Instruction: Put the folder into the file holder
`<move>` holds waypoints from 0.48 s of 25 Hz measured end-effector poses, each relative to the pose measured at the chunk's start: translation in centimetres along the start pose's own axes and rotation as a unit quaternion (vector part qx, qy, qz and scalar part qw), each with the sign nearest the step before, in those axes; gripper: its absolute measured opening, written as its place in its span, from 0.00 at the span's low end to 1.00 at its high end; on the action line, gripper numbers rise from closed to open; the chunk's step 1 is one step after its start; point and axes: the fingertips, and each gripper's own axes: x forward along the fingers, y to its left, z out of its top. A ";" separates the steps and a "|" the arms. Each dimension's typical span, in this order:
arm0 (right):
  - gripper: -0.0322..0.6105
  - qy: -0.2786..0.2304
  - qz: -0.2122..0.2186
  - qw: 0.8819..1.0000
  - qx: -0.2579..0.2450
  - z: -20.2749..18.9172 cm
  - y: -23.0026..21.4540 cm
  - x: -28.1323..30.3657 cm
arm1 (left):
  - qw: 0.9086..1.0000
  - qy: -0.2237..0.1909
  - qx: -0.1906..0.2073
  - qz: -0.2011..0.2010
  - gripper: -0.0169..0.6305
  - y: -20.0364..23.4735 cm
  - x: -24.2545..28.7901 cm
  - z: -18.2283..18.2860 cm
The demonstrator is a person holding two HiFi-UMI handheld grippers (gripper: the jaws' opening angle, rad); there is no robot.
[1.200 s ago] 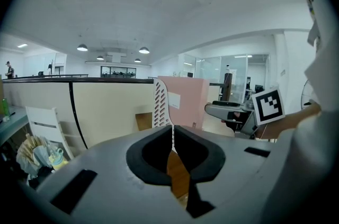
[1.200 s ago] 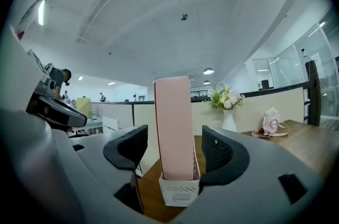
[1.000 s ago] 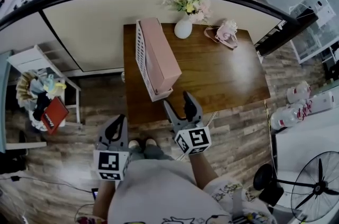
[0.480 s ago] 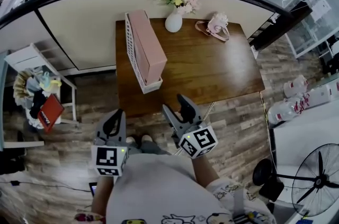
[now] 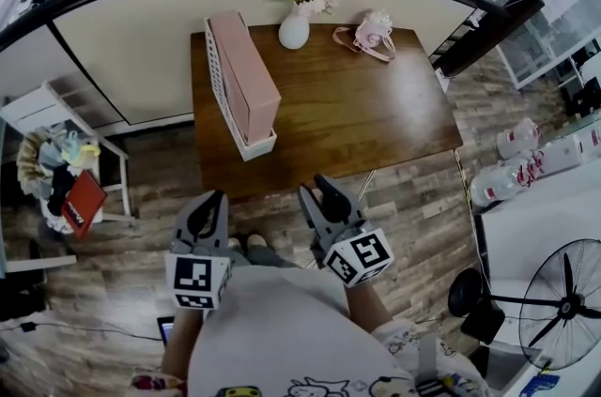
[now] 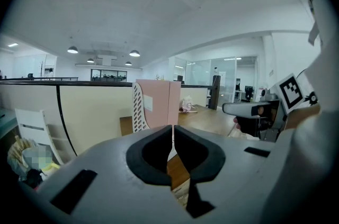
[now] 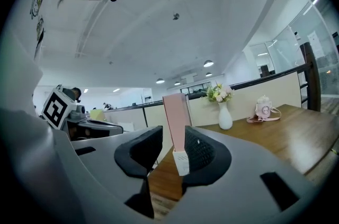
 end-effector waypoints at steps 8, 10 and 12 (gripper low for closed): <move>0.09 0.031 -0.009 0.999 0.011 -1.3 0.4 0.1 | 1.000 0.018 0.002 -0.024 0.05 -0.2 0.7 -0.9; 0.08 0.040 -0.008 0.999 0.013 -1.8 0.5 0.4 | 0.999 0.022 0.001 -0.024 0.05 0.1 0.8 -1.3; 0.07 0.048 -0.009 0.999 0.018 -2.3 0.5 0.6 | 0.999 0.026 -0.001 -0.023 0.05 0.4 0.9 -1.6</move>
